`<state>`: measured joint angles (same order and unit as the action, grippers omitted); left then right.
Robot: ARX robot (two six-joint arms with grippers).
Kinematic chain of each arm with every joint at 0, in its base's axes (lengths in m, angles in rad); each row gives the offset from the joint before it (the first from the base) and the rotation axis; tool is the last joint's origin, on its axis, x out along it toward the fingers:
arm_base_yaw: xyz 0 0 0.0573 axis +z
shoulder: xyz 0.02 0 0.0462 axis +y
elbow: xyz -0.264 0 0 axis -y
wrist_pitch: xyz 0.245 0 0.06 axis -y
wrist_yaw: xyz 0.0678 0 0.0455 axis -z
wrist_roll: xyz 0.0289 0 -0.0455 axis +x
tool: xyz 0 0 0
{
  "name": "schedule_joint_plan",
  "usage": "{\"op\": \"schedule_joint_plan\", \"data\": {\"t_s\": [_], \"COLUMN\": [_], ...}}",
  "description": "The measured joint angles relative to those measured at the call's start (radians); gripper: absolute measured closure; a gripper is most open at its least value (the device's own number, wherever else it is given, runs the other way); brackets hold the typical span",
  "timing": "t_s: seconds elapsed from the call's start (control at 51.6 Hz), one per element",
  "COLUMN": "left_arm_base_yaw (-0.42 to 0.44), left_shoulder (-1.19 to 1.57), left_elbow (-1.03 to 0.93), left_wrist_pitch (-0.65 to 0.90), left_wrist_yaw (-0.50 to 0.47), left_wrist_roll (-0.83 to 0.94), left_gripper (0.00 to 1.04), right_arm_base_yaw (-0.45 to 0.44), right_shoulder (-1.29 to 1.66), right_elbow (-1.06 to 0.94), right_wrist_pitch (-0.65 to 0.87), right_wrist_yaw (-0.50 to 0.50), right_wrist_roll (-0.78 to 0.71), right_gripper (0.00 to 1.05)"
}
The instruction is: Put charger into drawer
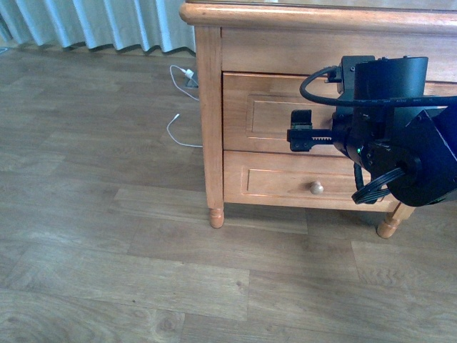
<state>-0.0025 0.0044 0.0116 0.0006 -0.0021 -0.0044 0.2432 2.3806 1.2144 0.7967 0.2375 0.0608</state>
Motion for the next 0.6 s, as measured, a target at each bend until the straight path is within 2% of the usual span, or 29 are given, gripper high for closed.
{"op": "schedule_joint_plan", "data": {"t_s": [0.31,0.407,0.484,0.6], "left_arm_base_yaw": [0.000,0.000,0.000,0.000], "left_shoulder": [0.000,0.000,0.000,0.000], "left_elbow": [0.000,0.000,0.000,0.000], "left_wrist_pitch": [0.000,0.000,0.000,0.000], "left_wrist_yaw": [0.000,0.000,0.000,0.000], "left_wrist_roll": [0.000,0.000,0.000,0.000], "left_gripper": [0.06,0.06,0.06,0.06], "right_arm_base_yaw": [-0.002,-0.003,-0.004,-0.005], "right_shoulder": [-0.002,-0.002,-0.004,-0.006], "right_elbow": [0.000,-0.001,-0.003,-0.006], "right_wrist_pitch": [0.000,0.000,0.000,0.000], "right_wrist_yaw": [0.002,0.003,-0.001,-0.001], "right_wrist_roll": [-0.001,-0.004,-0.005,-0.007], "right_gripper": [0.57,0.76,0.81,0.81]}}
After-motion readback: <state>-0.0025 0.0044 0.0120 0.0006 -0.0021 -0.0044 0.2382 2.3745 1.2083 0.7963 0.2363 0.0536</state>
